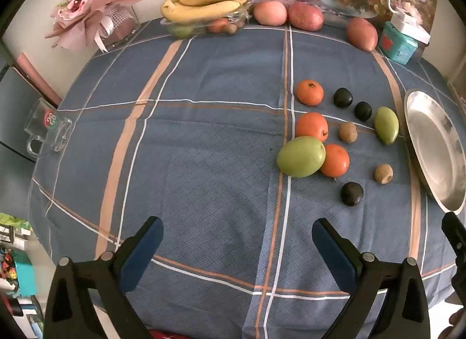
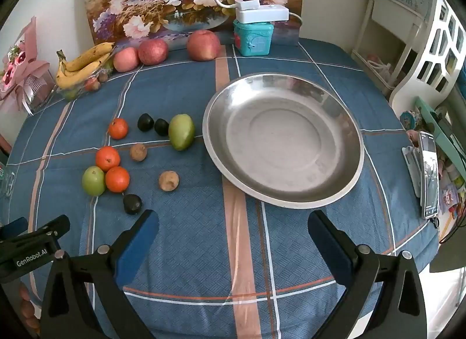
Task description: Organize fruits
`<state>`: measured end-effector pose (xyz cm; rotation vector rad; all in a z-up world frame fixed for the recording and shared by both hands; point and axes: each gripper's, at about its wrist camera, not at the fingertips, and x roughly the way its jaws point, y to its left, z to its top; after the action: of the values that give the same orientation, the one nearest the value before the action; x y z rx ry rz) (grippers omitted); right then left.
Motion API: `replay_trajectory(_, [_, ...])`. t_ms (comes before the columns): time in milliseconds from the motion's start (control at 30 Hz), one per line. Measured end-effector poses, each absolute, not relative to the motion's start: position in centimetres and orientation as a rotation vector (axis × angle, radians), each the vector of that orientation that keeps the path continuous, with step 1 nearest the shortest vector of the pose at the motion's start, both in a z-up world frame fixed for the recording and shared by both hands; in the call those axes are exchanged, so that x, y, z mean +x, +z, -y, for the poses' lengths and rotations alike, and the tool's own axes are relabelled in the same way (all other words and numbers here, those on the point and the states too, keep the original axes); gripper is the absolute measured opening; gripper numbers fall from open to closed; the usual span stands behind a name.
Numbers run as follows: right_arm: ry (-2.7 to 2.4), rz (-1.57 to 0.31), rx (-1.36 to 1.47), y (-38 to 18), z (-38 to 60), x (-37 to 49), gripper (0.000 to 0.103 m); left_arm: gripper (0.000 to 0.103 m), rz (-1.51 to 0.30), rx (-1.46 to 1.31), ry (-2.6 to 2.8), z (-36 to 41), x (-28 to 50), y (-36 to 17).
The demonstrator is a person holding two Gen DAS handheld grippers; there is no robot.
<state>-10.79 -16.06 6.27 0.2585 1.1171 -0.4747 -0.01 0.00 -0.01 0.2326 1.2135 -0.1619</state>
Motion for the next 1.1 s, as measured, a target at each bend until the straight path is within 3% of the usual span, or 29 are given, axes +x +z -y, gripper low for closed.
replay_trajectory(1100, [-0.475, -1.118, 0.260, 6.20, 16.01, -10.74, 0.102, 0.103, -1.204, 0.244, -0.157, -0.03, -0.08, 0.03])
